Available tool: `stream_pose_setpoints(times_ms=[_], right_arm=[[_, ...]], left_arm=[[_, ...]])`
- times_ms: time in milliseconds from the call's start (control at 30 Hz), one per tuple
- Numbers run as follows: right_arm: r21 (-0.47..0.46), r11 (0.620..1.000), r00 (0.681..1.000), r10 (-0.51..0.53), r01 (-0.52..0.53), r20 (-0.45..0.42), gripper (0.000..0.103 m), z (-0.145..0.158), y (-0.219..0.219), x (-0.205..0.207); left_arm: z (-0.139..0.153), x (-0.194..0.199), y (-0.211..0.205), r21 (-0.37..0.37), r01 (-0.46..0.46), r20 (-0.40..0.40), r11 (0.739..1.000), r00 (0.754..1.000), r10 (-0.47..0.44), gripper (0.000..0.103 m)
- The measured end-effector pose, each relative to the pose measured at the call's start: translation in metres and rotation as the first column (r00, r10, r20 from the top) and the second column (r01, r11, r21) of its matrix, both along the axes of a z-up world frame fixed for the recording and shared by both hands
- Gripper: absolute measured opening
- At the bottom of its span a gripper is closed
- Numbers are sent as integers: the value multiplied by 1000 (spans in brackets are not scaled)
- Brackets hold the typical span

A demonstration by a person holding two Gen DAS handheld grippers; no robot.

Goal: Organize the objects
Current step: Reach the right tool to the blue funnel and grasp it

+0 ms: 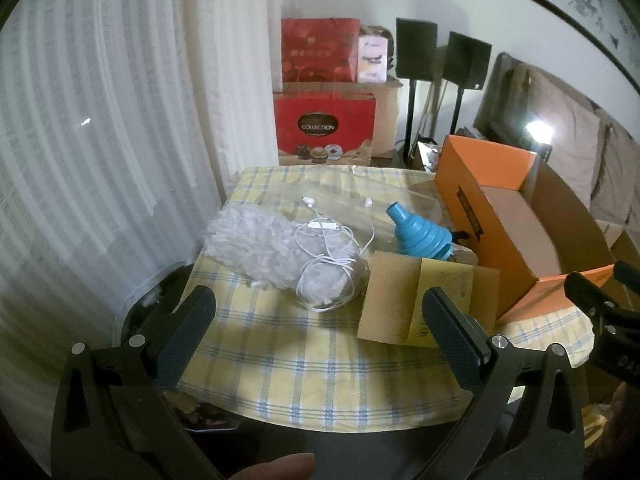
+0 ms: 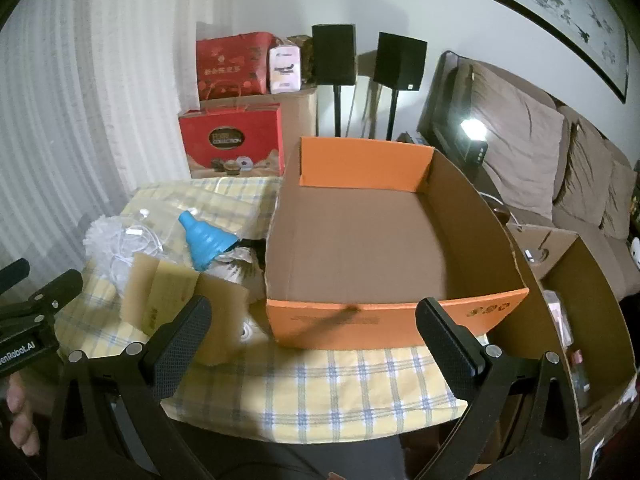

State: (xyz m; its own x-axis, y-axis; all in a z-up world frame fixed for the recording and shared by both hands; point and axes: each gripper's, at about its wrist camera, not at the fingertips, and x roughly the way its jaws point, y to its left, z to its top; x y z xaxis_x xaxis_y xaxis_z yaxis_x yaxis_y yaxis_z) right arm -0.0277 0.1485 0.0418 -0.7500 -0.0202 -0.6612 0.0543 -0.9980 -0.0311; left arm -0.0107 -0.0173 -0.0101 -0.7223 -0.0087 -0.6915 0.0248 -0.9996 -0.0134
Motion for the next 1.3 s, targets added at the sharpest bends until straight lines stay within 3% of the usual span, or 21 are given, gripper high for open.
stream_pose_setpoints(times_ms=[300,633,800,1100,1300], right_arm=[[5,1000,1000,25,-25,-8,103,0,-6,-6],[-29,993,993,115,-115,-18,103,1,-23,-19],[2,988,987,156,-156,-44,102,6,-37,-30],[-27,960,960,279,-279,8,80,1,-68,-68],[-63,945,942,327,-322,76,70,-15,-85,-98]], left_arm=[[1,-4,-11,12,-8,-5,1000,1000,8,103],[-4,-16,-51,65,-63,-10,996,998,63,103],[-8,-23,-68,65,-89,-6,994,996,90,103],[-17,-36,-84,148,-27,17,989,1000,25,103],[-18,-56,-68,180,55,37,982,997,-62,89]])
